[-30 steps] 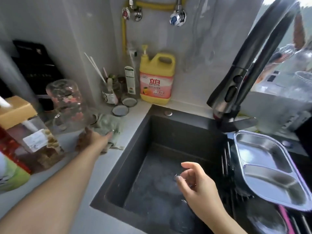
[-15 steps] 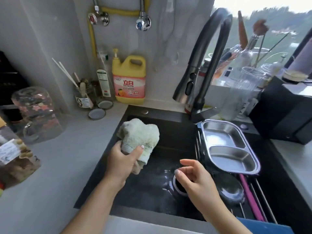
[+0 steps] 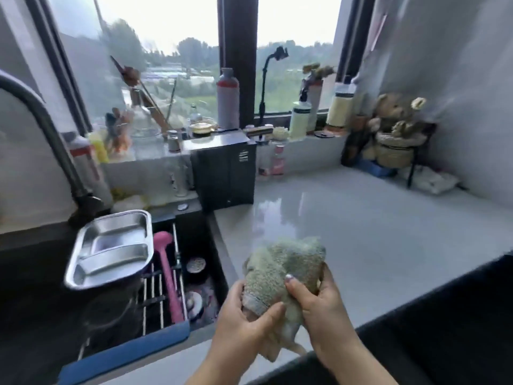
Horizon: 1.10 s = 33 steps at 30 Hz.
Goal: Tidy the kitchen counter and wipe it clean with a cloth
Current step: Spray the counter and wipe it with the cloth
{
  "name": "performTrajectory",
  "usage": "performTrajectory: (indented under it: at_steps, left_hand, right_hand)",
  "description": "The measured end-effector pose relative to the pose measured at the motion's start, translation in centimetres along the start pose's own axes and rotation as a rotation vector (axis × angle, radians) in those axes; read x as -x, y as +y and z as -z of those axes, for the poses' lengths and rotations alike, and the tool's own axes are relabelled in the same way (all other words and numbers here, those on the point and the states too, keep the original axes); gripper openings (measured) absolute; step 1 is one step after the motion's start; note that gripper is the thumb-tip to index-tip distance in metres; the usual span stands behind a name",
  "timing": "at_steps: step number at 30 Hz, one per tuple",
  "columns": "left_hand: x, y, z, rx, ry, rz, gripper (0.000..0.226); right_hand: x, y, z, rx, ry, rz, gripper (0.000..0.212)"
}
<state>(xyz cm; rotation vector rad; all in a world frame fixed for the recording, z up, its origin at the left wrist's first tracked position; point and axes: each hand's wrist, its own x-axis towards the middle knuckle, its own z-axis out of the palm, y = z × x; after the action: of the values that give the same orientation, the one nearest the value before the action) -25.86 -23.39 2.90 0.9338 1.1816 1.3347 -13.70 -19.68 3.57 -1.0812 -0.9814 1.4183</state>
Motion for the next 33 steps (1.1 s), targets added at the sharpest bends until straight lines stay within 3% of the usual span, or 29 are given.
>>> performTrajectory:
  at_steps: [5,11,18,30,33]
  left_hand:
    - [-1.9,-3.0,-12.3,-0.225,-0.099,0.001,0.041]
    - [-5.8,-5.2,-19.7,-0.496,-0.183,-0.021,0.051]
    - [-14.9,-7.7,-25.5,-0.498,-0.151,-0.049,0.063]
    - [-27.7,-9.9,-32.4,-0.531,-0.104,0.002,0.058]
    - [-28.7,-9.9,-33.2,-0.559,-0.047,0.025,0.057]
  right_hand:
    - [-1.8,-3.7,13.1,-0.048,0.112,0.003,0.031]
    - [-6.0,-6.3,23.1,-0.003,0.299,0.038,0.028]
    - [-14.9,-8.3,32.6,0.213,0.458,0.077,0.028]
    - [-29.2,-10.8,41.5,0.365,0.427,-0.087,0.022]
    - [-31.6,-12.4,43.3,0.508,0.389,-0.067,0.040]
